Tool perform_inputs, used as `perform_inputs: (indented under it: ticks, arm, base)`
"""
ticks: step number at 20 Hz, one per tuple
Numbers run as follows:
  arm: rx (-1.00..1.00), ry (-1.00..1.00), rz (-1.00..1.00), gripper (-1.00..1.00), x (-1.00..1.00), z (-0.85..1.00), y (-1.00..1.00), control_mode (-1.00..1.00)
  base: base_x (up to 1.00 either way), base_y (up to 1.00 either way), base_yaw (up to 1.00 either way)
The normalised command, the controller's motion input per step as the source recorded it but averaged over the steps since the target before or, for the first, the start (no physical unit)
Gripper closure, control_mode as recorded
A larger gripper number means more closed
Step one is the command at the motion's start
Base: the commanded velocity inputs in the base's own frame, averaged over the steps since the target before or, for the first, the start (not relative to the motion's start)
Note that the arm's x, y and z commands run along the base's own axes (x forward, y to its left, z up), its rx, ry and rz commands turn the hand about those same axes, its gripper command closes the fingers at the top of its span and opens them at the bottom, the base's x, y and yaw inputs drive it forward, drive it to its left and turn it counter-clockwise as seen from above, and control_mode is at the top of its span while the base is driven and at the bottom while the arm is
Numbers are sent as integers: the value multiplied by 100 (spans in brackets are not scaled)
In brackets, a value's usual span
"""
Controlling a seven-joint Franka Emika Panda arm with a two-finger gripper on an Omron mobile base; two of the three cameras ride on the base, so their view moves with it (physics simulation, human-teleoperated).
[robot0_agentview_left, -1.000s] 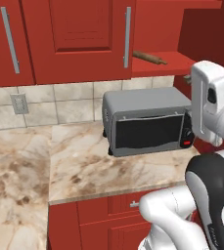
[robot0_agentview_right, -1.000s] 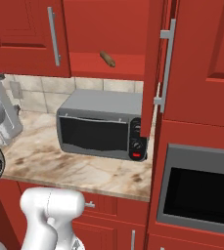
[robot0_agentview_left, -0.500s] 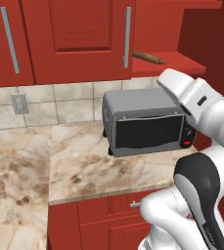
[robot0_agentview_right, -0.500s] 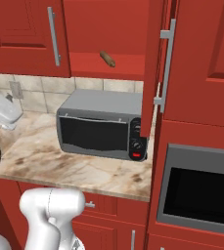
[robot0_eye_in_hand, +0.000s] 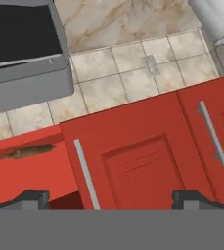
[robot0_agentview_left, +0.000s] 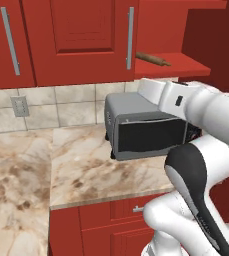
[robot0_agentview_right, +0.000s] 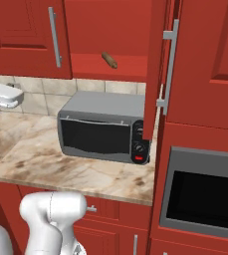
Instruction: Open the cabinet, retrieve the rolling pin, and place it next to the meat on the cutting board to prepare for tenderizing.
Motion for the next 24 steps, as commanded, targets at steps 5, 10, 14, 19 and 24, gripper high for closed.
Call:
perform_inputs:
  ticks: [5, 10, 14, 19, 24]
  arm:
    - [-24, 6, -19, -100, 50, -17, 0, -100]
    - [-13, 0, -11, -100, 49, -20, 0, -100]
    - [-7, -2, 0, -100, 47, -9, 0, -100]
    - [-7, -12, 0, -100, 37, -2, -4, -100]
    - [-6, -16, 0, -100, 34, 0, -2, -100]
  base:
    - [0, 0, 0]
    - [0, 0, 0]
    - [0, 0, 0]
    - [0, 0, 0]
    - [0, 0, 0]
